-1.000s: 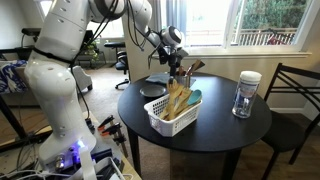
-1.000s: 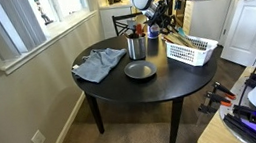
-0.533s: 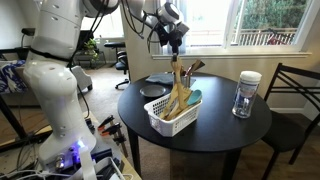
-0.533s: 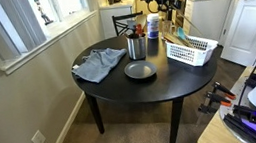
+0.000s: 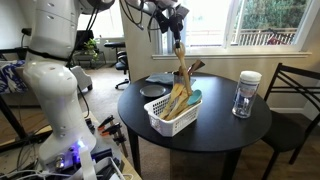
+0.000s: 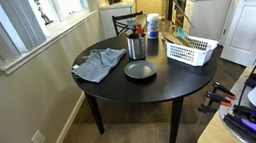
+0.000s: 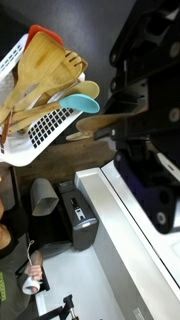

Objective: Put one wooden spoon from the basket in the silver holder.

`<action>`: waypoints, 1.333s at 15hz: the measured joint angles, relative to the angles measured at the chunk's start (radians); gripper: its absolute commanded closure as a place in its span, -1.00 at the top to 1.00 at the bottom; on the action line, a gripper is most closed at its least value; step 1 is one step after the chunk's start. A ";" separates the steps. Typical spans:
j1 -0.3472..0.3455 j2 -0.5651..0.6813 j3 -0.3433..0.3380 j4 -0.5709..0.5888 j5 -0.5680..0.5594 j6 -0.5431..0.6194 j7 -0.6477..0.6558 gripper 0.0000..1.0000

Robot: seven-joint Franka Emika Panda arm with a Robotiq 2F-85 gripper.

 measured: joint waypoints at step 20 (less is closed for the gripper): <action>-0.034 -0.232 0.037 -0.281 0.351 0.696 0.253 -0.84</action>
